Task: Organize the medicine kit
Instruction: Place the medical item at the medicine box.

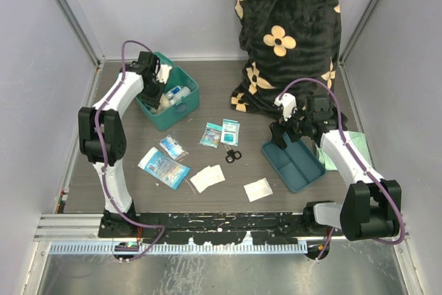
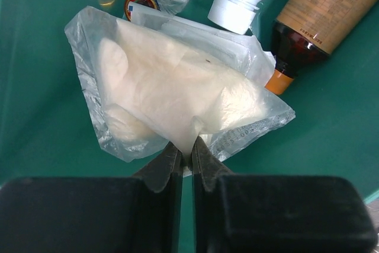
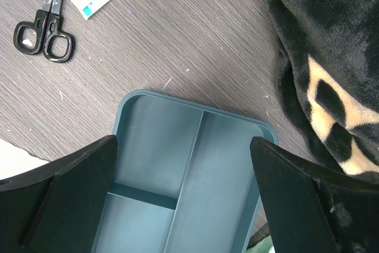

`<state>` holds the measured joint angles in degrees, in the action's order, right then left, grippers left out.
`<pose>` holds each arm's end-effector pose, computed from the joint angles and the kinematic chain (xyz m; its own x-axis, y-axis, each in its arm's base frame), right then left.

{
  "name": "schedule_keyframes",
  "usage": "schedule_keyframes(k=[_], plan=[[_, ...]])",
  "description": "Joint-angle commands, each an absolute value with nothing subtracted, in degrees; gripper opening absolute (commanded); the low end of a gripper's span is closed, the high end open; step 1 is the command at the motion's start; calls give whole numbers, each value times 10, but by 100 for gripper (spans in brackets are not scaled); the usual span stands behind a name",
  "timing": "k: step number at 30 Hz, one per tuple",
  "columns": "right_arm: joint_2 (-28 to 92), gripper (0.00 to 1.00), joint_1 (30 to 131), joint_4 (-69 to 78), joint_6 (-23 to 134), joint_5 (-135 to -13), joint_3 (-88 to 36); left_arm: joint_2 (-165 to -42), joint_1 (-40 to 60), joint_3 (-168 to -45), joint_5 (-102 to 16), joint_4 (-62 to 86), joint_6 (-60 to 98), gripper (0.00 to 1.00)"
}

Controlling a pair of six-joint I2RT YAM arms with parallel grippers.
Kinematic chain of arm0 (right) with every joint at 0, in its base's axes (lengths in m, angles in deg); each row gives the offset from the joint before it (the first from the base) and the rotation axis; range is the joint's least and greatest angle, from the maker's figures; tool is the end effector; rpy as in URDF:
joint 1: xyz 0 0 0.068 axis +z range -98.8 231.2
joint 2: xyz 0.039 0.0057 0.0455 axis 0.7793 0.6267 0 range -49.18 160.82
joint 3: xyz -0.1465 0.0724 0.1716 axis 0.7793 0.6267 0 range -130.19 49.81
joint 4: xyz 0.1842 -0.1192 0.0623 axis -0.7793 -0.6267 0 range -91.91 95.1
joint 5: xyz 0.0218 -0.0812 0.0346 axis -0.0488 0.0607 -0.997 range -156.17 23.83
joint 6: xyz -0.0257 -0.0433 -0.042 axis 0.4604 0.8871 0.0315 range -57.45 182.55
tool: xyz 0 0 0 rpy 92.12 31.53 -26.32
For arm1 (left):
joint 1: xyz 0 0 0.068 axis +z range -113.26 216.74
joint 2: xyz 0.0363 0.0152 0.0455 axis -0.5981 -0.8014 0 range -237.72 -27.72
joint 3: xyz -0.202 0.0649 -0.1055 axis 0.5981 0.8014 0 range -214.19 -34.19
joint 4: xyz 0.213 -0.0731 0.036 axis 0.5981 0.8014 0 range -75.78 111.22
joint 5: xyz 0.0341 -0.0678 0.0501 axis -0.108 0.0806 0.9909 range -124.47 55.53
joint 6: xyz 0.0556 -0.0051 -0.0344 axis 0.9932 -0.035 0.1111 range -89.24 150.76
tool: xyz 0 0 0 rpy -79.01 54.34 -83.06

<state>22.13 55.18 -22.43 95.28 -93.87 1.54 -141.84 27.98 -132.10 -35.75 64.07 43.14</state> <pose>0.2369 0.0407 0.2093 -0.4555 -0.5118 -0.7284 -0.7162 0.6966 -0.0415 0.3764 -0.0592 0.2049 -0.8478 0.3475 -0.4006 0.3511 0.9339 0.0669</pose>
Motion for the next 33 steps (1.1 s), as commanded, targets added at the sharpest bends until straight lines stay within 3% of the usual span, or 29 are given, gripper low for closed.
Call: schedule_keyframes(k=[1,11,33], plan=[[215,100,553,-218,958,-951,-5,-1425,283,-1341,-352,646,420,11],[214,100,554,-218,959,-951,-5,-1432,283,-1331,-326,635,424,18],[219,100,555,-219,960,-950,-6,-1364,283,-1334,-319,645,424,50]])
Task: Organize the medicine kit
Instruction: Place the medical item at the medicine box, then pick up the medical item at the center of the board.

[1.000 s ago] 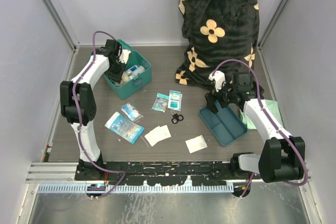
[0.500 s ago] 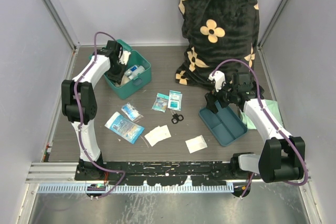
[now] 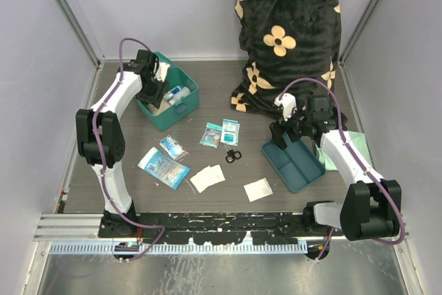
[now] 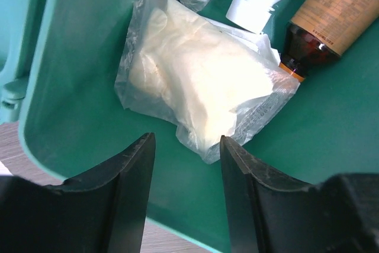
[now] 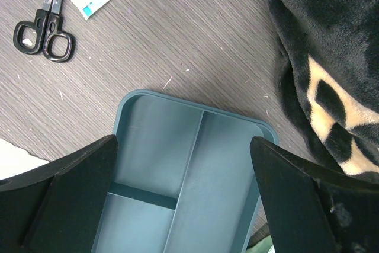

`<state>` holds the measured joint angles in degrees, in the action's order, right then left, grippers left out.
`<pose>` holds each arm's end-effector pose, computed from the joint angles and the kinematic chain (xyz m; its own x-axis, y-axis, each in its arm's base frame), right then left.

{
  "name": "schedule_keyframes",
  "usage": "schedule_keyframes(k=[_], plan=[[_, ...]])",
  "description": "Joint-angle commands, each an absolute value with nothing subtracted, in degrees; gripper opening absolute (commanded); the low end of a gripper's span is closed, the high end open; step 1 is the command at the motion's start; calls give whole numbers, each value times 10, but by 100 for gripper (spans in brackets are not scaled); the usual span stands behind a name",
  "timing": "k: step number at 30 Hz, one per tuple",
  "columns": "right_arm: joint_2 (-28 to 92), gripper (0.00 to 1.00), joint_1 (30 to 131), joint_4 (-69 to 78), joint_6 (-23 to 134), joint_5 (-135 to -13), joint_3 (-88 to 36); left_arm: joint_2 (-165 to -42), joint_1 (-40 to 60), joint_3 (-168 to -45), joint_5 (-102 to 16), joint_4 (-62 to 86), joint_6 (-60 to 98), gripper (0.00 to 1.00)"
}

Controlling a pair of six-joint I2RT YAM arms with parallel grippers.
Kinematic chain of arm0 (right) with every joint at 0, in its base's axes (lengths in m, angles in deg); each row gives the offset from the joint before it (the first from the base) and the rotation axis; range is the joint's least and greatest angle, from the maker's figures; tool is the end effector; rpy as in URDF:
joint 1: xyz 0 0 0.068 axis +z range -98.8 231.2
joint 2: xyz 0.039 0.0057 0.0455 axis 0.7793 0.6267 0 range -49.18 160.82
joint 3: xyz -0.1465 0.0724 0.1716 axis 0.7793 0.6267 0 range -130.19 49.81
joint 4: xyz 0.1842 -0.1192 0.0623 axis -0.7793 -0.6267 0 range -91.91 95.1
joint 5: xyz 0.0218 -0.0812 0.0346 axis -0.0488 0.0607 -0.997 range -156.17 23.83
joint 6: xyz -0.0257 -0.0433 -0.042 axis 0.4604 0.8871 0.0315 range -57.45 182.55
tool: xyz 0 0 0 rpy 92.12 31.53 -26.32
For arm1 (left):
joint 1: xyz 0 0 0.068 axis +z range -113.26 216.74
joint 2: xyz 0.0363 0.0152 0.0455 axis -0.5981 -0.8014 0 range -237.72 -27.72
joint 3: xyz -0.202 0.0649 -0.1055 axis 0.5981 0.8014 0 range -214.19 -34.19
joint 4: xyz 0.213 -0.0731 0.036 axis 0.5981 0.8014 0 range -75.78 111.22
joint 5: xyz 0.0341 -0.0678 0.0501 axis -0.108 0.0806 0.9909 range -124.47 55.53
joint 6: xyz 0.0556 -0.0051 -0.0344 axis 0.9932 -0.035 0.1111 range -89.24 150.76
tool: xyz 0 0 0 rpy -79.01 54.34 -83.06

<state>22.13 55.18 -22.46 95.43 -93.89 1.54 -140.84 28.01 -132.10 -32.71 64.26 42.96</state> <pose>0.2368 0.0407 0.2093 -0.4539 -0.5135 -0.7282 -0.7176 0.6952 -0.0429 0.3748 -0.0560 0.2110 -0.8481 0.3439 -0.4032 0.3255 0.9384 0.1156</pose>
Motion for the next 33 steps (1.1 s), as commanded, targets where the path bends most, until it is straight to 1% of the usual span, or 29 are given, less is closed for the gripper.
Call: schedule_keyframes(k=[1,11,18,22,26,33], plan=[[220,100,555,-219,959,-950,-6,-1360,283,-1333,-319,645,425,51],[220,100,555,-220,959,-950,-7,-1314,283,-1328,-310,643,432,63],[217,100,555,-219,955,-949,-7,-1261,284,-1301,-327,620,442,80],[212,100,555,-217,954,-945,-7,-1217,283,-1268,-355,603,458,89],[207,100,555,-215,953,-937,-8,-1176,283,-1223,-384,598,477,100],[194,100,555,-191,934,-924,0,-1094,283,-1130,-423,571,507,98]])
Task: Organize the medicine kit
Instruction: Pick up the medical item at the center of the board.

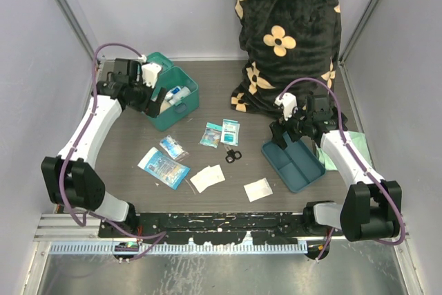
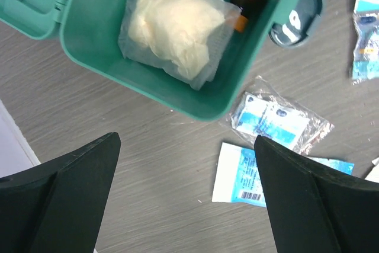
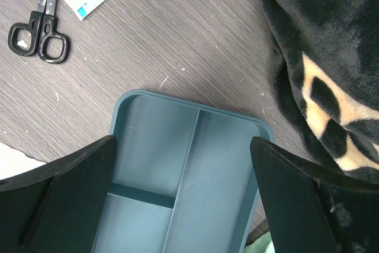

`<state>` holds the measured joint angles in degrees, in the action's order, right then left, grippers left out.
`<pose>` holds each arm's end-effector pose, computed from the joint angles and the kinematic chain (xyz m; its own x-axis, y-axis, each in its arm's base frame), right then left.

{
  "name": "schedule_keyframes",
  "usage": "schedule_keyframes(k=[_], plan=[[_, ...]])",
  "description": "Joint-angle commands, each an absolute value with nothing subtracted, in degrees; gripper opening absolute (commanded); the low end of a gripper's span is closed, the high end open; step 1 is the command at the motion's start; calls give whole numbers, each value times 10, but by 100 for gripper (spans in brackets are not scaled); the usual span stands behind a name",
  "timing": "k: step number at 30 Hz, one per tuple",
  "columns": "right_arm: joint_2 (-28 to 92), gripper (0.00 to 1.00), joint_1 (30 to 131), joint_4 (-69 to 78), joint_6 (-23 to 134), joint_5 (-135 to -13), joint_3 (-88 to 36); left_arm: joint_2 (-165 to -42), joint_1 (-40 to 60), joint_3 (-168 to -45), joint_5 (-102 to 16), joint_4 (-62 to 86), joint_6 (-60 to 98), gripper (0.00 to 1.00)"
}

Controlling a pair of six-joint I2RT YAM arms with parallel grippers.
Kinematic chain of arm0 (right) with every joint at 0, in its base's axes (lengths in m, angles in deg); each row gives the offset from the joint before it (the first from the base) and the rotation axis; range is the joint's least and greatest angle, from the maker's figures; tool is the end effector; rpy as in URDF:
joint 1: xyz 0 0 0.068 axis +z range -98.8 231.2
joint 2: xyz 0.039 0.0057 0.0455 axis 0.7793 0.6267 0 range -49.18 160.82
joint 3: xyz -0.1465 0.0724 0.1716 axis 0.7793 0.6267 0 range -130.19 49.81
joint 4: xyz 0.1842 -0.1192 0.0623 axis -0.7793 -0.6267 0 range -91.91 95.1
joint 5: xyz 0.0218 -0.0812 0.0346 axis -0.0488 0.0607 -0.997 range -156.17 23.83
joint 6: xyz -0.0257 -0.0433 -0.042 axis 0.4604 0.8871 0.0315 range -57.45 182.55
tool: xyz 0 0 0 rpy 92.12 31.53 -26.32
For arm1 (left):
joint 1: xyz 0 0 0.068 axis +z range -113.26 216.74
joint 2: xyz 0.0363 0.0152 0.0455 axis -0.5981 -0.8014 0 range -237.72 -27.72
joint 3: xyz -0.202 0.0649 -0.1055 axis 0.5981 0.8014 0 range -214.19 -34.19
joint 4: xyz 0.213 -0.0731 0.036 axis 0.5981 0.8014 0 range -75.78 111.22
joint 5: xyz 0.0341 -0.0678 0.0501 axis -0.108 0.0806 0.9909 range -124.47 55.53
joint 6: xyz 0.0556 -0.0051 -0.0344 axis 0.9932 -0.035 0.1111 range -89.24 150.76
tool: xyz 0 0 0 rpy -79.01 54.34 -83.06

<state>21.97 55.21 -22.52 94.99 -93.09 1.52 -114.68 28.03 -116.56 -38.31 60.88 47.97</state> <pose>0.2367 0.0402 0.2096 -0.4616 -0.5120 -0.7244 -0.7081 0.7046 -0.0468 0.2956 -0.0488 0.2851 -0.6795 0.4027 -0.6132 0.4120 0.9011 0.1352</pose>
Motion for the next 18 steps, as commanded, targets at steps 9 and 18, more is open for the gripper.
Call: schedule_keyframes(k=[9,18], plan=[[180,100,555,-172,928,-918,10,-979,284,-1014,-521,590,571,98],[176,100,555,-180,934,-932,9,-915,283,-936,-680,689,742,98]])
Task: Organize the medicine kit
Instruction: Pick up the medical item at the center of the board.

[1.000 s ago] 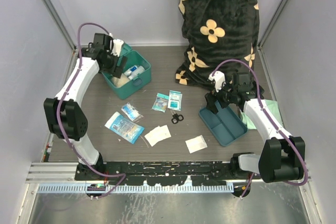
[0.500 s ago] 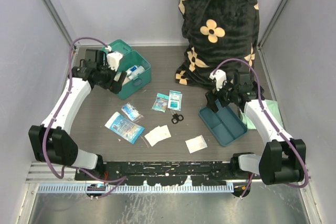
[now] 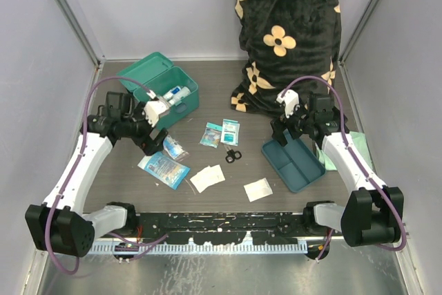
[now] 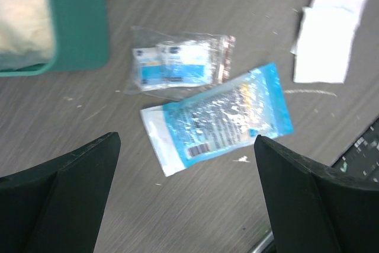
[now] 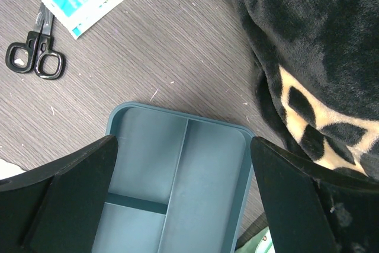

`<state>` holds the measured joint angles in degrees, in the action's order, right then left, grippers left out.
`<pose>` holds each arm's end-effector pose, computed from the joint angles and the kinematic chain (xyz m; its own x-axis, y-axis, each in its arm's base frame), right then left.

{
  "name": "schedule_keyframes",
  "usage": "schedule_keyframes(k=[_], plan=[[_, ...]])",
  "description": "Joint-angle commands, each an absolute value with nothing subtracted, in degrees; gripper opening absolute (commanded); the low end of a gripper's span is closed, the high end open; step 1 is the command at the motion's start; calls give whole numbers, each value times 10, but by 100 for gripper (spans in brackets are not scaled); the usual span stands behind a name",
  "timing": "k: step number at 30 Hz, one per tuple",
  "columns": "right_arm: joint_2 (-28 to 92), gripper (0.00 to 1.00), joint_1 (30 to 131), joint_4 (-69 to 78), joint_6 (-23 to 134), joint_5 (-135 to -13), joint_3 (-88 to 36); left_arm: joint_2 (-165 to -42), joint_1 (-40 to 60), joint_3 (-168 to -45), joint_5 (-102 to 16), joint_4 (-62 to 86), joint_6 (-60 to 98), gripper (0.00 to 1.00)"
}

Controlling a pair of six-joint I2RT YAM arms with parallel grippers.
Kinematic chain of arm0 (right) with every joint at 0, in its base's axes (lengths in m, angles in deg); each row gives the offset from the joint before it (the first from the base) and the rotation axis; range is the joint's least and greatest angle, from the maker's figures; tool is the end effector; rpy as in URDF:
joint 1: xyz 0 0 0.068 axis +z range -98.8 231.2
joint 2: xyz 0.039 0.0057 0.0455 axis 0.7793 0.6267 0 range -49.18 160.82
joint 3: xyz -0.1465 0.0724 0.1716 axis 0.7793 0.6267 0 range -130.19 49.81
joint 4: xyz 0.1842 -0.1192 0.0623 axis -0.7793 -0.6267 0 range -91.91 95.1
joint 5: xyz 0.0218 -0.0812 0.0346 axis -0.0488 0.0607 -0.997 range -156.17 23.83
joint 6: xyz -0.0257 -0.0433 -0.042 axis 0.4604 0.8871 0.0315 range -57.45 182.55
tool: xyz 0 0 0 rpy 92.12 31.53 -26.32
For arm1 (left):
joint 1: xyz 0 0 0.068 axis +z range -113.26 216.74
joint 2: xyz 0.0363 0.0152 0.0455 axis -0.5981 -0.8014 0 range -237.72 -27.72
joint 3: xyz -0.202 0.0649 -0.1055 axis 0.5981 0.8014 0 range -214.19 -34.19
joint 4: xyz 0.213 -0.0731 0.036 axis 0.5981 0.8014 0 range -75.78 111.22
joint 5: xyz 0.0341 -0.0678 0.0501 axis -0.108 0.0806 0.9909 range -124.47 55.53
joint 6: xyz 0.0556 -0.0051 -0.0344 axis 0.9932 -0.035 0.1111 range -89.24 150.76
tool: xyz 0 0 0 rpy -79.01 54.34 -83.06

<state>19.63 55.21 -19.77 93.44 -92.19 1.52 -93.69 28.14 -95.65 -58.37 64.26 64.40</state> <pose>0.2371 0.0395 0.2222 -0.4192 -0.4921 -0.7630 -0.6824 0.7251 -0.0927 0.2055 -0.0523 0.2652 -0.4663 0.5827 -0.6656 0.7535 0.6558 0.0464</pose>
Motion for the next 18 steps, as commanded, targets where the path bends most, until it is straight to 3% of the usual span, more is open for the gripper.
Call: schedule_keyframes(k=[1,11,18], plan=[[176,100,555,-181,935,-933,9,-913,283,-930,-689,693,756,98],[178,100,555,-187,939,-938,9,-911,279,-870,-737,743,958,100],[181,100,555,-189,940,-947,7,-927,265,-852,-743,701,944,98]])
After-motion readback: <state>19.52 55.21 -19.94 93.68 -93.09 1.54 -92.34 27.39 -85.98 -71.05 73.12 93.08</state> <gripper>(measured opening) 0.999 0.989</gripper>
